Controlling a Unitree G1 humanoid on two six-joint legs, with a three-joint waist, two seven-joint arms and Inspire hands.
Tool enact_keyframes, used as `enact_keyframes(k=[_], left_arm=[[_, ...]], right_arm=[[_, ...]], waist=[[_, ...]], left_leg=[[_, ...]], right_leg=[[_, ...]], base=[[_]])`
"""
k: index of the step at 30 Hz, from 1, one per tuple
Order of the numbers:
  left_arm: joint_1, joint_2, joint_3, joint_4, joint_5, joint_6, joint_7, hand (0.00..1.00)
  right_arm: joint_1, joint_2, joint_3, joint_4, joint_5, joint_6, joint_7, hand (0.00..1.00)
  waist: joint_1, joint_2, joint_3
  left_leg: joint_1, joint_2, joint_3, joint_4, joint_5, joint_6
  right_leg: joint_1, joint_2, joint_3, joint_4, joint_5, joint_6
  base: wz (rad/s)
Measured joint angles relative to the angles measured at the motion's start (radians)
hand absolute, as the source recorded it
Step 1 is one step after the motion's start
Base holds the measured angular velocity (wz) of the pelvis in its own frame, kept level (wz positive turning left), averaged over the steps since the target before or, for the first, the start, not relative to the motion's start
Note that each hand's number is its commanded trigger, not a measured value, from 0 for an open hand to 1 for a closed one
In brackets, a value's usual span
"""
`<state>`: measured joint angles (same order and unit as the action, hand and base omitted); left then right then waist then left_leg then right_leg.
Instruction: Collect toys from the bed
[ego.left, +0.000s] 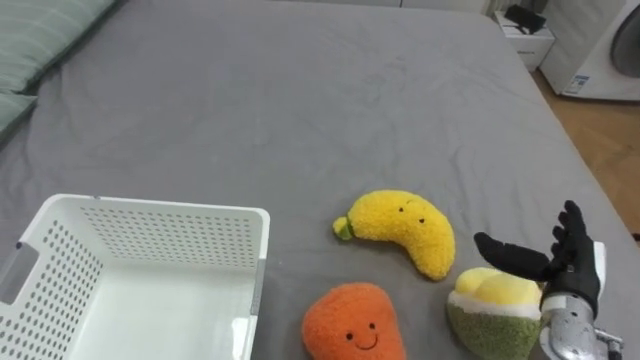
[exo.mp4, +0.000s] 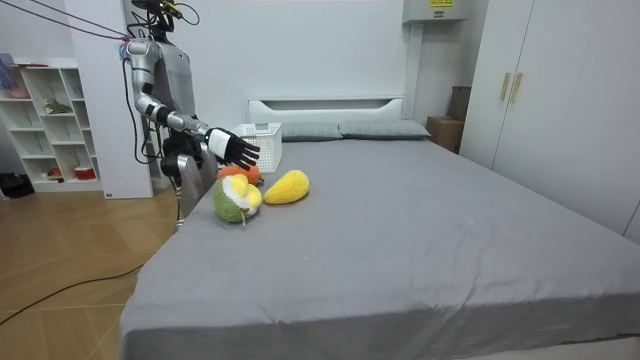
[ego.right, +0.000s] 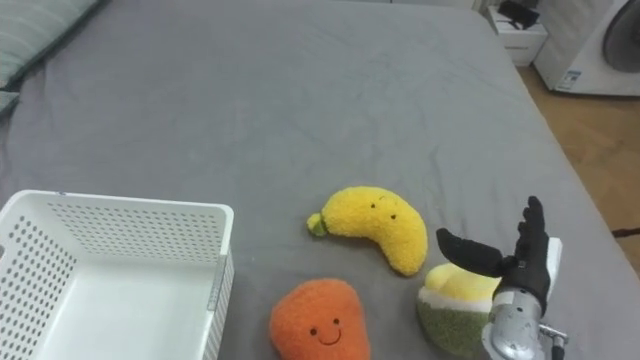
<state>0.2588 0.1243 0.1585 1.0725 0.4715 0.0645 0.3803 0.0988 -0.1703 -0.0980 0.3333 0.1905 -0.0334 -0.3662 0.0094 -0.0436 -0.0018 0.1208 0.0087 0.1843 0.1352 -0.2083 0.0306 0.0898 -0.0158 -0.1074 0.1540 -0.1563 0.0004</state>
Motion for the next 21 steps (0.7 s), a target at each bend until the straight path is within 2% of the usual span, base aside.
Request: enact_keyframes(k=[5,8,9,12,21], left_arm=[[0.003,-0.001,0.000,-0.004,0.000,0.006,-0.002,0.00],[0.005,-0.001,0.001,-0.018,0.000,0.023,-0.015,0.00],[0.006,-0.001,0.002,-0.022,0.000,0.026,-0.020,0.00],[0.007,-0.001,0.003,-0.030,0.000,0.039,-0.021,0.00],[0.015,-0.001,0.003,-0.059,0.003,0.070,-0.029,0.00]], right_arm=[[0.000,0.000,-0.002,0.005,-0.022,0.000,-0.001,0.00],[0.000,-0.001,-0.002,0.051,-0.112,0.003,0.006,0.00],[0.002,-0.001,-0.002,0.064,-0.136,0.008,0.011,0.00],[0.003,-0.002,-0.001,0.086,-0.175,0.021,0.031,0.00],[0.012,-0.002,-0.002,0.181,-0.330,0.058,0.086,0.00]], waist=[[-0.003,0.000,0.0001],[-0.004,-0.001,0.0000],[-0.004,0.000,0.0025],[-0.005,-0.002,0.0035],[-0.005,-0.011,0.0001]], left_leg=[[0.000,-0.002,-0.005,0.001,0.000,0.000],[0.002,-0.002,-0.005,0.000,0.000,0.000],[0.008,-0.001,-0.005,-0.001,0.000,0.000],[0.011,0.000,-0.005,-0.002,0.000,0.000],[0.012,0.001,-0.006,0.000,0.000,0.000]], right_leg=[[0.000,-0.001,-0.005,0.000,0.000,0.000],[0.002,-0.001,-0.005,-0.001,0.000,0.000],[0.008,-0.001,-0.005,-0.001,0.000,0.000],[0.012,-0.001,-0.005,-0.001,0.000,0.000],[0.013,-0.002,-0.006,0.000,0.000,0.000]], base=[[0.01],[0.00],[0.00],[0.00],[0.00]])
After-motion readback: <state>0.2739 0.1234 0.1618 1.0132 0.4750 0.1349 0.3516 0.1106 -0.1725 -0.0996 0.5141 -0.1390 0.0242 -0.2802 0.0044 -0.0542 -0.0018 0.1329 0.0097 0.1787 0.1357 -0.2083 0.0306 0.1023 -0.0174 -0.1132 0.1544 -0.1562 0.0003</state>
